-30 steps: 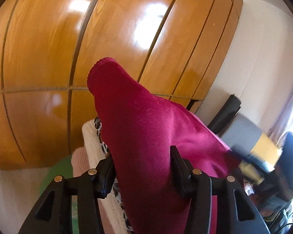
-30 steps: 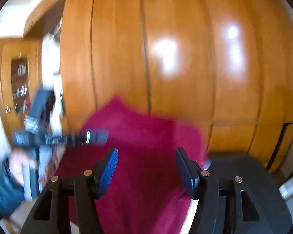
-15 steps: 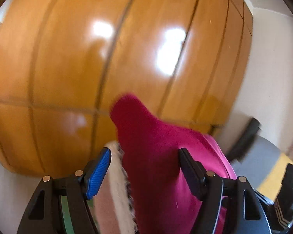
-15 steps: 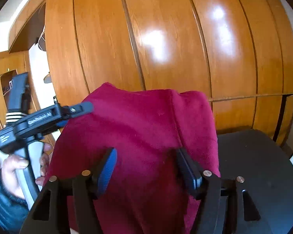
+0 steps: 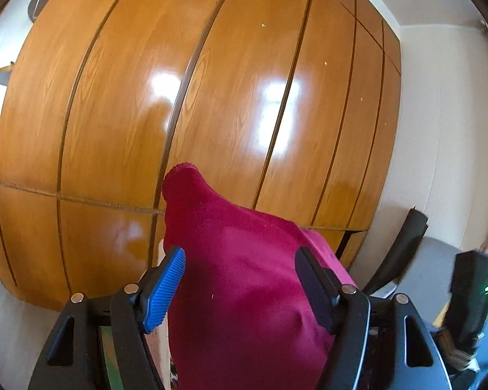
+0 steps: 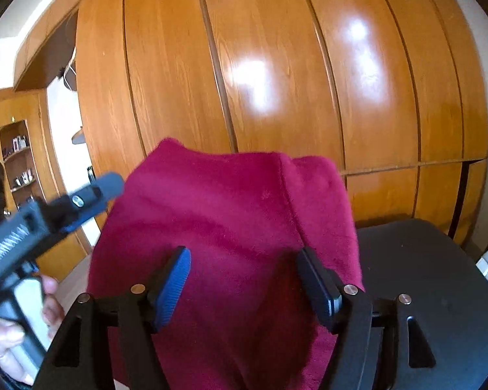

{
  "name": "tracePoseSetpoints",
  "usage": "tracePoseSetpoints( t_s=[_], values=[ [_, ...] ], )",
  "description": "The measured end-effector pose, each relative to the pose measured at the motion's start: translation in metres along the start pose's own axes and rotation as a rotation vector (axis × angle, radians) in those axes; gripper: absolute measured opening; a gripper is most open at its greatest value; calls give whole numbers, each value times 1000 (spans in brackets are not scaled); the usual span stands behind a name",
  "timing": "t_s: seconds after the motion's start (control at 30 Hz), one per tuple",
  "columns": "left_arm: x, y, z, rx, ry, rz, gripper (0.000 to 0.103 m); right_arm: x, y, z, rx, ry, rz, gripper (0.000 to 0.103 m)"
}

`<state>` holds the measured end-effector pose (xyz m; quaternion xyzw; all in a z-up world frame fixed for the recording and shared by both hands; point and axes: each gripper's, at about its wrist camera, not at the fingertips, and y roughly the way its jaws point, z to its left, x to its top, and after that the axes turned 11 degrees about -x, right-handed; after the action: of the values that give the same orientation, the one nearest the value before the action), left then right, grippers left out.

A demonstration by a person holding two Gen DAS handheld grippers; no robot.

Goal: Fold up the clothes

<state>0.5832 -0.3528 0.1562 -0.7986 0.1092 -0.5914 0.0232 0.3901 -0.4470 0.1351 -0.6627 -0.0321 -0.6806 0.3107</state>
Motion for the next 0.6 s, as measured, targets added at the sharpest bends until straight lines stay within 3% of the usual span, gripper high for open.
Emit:
tracePoseSetpoints(
  t_s=[0.2, 0.33, 0.5, 0.6],
  values=[
    [-7, -1, -6, -1, 9, -12, 71, -8, -15, -6, -17, 9, -22, 71],
    [0, 12, -13, 56, 82, -14, 72, -14, -29, -8, -51, 4, -40, 71],
    [-9, -8, -30, 147, 129, -22, 75, -21, -43, 3, -143, -23, -59, 77],
    [-9, -21, -39, 179, 148, -14, 81, -25, -51, 12, -188, -41, -62, 82]
  ],
)
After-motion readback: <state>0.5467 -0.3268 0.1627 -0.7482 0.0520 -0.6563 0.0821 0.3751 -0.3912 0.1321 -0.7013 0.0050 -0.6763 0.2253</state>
